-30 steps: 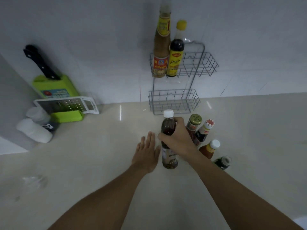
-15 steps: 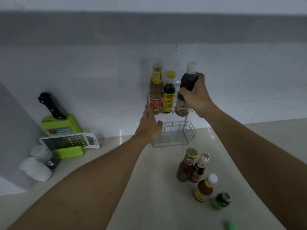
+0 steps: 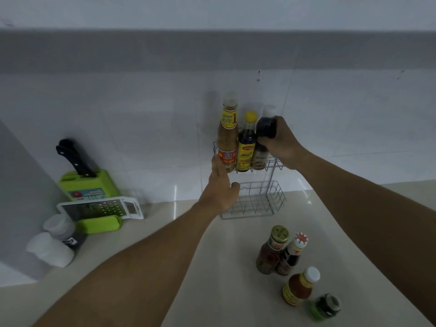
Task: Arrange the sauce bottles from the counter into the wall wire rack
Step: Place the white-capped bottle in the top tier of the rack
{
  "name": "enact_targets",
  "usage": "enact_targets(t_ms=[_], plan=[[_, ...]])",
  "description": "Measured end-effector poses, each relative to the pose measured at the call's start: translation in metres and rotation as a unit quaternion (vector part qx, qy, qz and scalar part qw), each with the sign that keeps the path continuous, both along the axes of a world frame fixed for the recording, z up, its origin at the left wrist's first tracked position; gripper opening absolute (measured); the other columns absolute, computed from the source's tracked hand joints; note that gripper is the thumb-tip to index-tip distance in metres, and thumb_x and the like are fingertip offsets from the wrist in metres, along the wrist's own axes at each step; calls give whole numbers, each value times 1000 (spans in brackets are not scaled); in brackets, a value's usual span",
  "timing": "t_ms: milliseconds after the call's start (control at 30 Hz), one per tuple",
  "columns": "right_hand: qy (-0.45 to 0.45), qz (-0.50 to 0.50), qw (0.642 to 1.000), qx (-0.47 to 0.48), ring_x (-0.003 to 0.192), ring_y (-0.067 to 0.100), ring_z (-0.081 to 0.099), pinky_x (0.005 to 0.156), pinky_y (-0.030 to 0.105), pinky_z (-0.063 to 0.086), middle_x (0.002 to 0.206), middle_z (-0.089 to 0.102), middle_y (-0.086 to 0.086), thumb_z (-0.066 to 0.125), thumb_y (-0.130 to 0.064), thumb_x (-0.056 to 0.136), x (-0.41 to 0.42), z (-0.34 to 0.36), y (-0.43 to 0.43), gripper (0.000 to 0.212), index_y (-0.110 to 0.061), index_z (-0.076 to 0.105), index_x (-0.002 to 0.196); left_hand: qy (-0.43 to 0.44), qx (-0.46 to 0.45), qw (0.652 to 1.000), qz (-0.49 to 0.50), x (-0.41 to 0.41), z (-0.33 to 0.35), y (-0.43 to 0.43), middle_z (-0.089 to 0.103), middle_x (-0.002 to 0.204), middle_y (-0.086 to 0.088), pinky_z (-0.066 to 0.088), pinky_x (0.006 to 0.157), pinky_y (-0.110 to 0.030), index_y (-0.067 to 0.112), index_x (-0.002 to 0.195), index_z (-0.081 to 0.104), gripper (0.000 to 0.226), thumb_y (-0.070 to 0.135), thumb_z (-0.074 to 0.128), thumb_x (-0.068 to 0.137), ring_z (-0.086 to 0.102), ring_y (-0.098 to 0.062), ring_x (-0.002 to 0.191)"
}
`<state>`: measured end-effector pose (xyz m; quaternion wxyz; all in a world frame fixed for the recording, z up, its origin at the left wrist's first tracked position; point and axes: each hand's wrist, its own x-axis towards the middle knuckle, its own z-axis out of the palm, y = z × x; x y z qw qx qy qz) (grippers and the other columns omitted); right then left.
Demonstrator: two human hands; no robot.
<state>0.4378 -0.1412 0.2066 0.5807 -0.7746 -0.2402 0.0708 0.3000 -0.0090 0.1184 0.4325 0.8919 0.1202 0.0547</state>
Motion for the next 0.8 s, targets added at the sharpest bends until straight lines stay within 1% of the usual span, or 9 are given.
enact_targets(t_ms=[100,233,333,467,567,633,700,733,800], plan=[[-3,4,1000,-28,104,21,58,68,26,53,121,52,12,61,5,87,4,-8,-5,55,-9,35,133,-3,15,1000,-3,1,-4,2,-24,164,3,19,122,-37,18,151,-29,95,22,49,97,6,-21,152],[-2,18,998,-56,110,17,52,81,25,48,126,46,2,57,6,89,3,-20,-8,68,-14,25,145,-7,22,1000,-2,0,-4,1,-23,164,3,17,119,-32,17,152,-28,94,22,49,98,7,-21,152],[10,24,998,-56,115,15,49,92,31,46,127,46,-1,58,2,90,3,-26,-8,67,-16,26,146,-8,27,1000,0,0,-5,1,-22,164,3,20,121,-36,18,152,-28,94,22,48,97,8,-22,152],[-6,23,997,-77,125,19,50,105,47,46,126,53,-5,65,-12,83,6,-32,-11,66,-18,36,142,-15,22,1000,-1,1,-4,1,-16,165,5,25,121,-45,22,151,-28,96,24,49,94,13,-23,151],[-10,25,995,-94,125,22,49,105,42,44,116,50,-14,63,-5,89,1,-31,-12,59,-14,36,140,-19,11,1000,3,2,-5,1,-11,166,5,25,121,-46,24,152,-27,99,21,52,93,12,-24,151],[4,27,995,-98,126,22,49,103,41,45,125,54,-6,64,-7,90,0,-34,-13,61,-15,34,142,-30,-15,999,15,3,-4,0,-4,166,1,22,122,-45,23,154,-22,100,18,56,92,14,-25,151],[26,4,995,-93,125,20,48,104,41,44,131,52,2,69,-13,88,-4,-35,-14,61,-16,35,139,-40,-48,997,52,-1,-5,-8,-1,167,-2,13,119,-32,18,155,-20,98,16,57,94,14,-24,151],[17,-14,996,-86,125,20,47,106,42,43,134,50,5,73,-21,85,-2,-41,-17,64,-16,35,138,-43,-55,994,78,-6,-8,-14,-2,167,-3,13,114,-27,15,155,-19,97,15,57,95,13,-24,151],[-26,-82,988,-127,130,22,43,109,46,41,142,43,6,76,-43,74,-7,-50,-32,84,-15,33,141,-37,-46,993,106,-13,-22,-27,1,167,-4,17,117,-30,13,156,-15,95,17,59,95,14,-25,151]])
